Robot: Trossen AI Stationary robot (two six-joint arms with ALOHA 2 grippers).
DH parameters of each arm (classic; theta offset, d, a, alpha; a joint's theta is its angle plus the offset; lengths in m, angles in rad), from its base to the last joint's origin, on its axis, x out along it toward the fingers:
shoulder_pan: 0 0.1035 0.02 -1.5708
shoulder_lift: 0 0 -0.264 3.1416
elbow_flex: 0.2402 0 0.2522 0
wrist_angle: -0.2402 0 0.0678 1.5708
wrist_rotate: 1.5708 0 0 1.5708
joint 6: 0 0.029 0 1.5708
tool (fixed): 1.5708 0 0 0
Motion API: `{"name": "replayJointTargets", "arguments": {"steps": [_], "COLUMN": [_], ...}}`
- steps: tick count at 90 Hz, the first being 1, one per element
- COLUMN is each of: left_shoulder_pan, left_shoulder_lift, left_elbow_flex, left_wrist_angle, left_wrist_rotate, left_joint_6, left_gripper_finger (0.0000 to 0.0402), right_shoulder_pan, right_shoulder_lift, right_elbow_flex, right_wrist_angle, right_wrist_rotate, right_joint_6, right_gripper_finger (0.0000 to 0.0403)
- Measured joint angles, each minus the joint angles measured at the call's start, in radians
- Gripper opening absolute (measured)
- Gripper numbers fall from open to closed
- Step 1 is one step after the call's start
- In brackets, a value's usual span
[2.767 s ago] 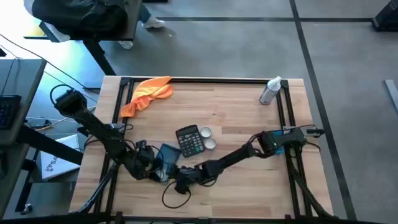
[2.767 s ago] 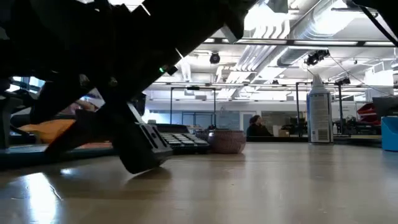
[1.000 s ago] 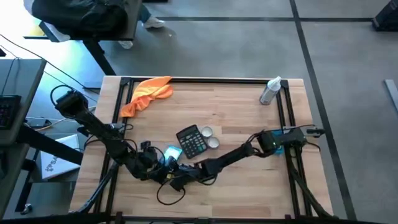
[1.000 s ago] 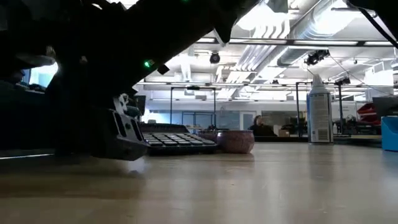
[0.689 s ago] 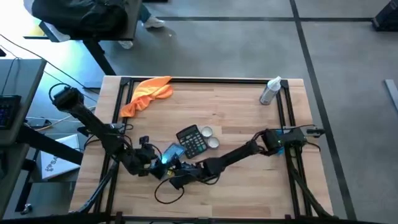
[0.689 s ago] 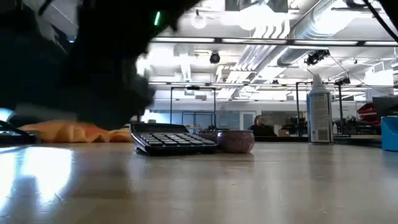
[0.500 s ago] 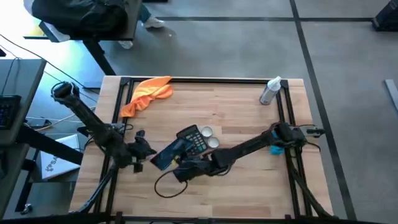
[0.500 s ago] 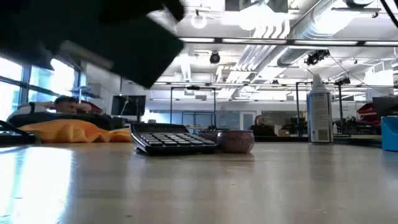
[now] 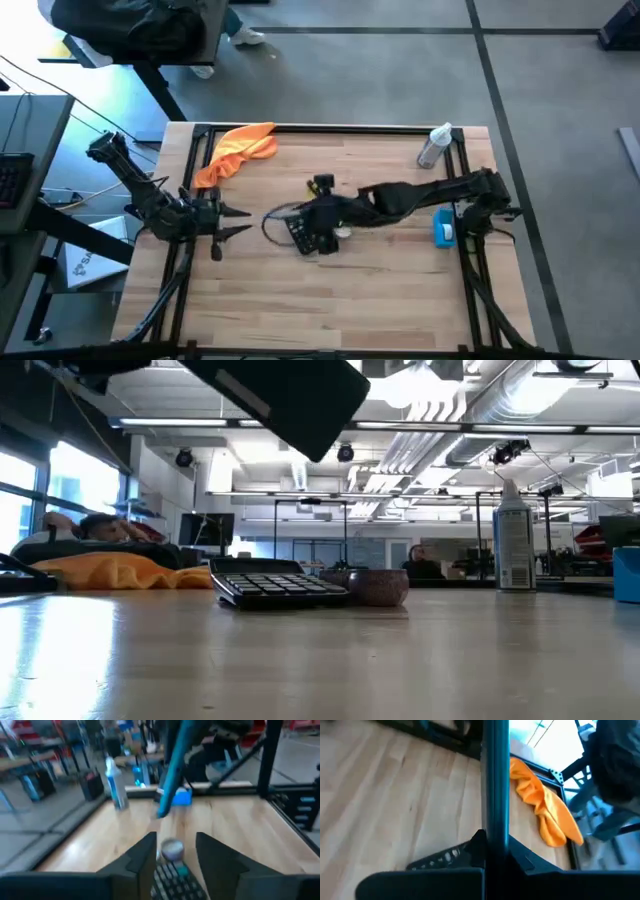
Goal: Apply microfiber cloth
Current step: Spray the back of the black tablet using the white spray bottle
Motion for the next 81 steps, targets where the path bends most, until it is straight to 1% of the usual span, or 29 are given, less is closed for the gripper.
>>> {"name": "replayJointTargets", "arguments": {"steps": [14, 23, 30, 35, 43, 50, 58, 71, 81], "left_shoulder_pan": [0.065, 0.102, 0.130, 0.153, 0.184, 0.201, 0.207, 0.207, 0.206], "left_shoulder_lift": [0.038, 0.066, 0.093, 0.114, 0.141, 0.160, 0.164, 0.163, 0.163], "left_elbow_flex": [0.000, 0.000, 0.000, -0.001, -0.001, -0.001, -0.001, -0.001, -0.001], "left_wrist_angle": [0.149, 0.196, 0.229, 0.267, 0.354, 0.443, 0.559, 0.716, 0.777], "left_wrist_rotate": [0.078, 0.090, 0.106, 0.153, 0.260, 0.353, 0.436, 0.524, 0.564], "left_joint_6": [0.145, 0.191, 0.217, 0.237, 0.267, 0.302, 0.362, 0.447, 0.483], "left_gripper_finger": [0.0151, 0.0154, 0.0154, 0.0154, 0.0154, 0.0154, 0.0154, 0.0154, 0.0154], "right_shoulder_pan": [-0.030, -0.036, -0.036, -0.036, -0.036, -0.036, -0.036, -0.036, -0.030], "right_shoulder_lift": [0.004, 0.004, 0.004, 0.004, 0.004, 0.004, 0.004, 0.004, 0.004], "right_elbow_flex": [0.000, 0.000, 0.000, 0.000, 0.000, 0.000, 0.000, 0.000, 0.000], "right_wrist_angle": [0.011, 0.044, 0.071, 0.094, 0.124, 0.162, 0.221, 0.302, 0.361], "right_wrist_rotate": [-0.036, -0.076, -0.081, -0.081, -0.099, -0.144, -0.184, -0.208, -0.209], "right_joint_6": [0.031, 0.018, 0.000, -0.015, -0.030, -0.040, -0.062, -0.105, -0.146], "right_gripper_finger": [0.0001, 0.0000, 0.0000, 0.0000, 0.0000, 0.0000, 0.0000, 0.0000, 0.0000]}}
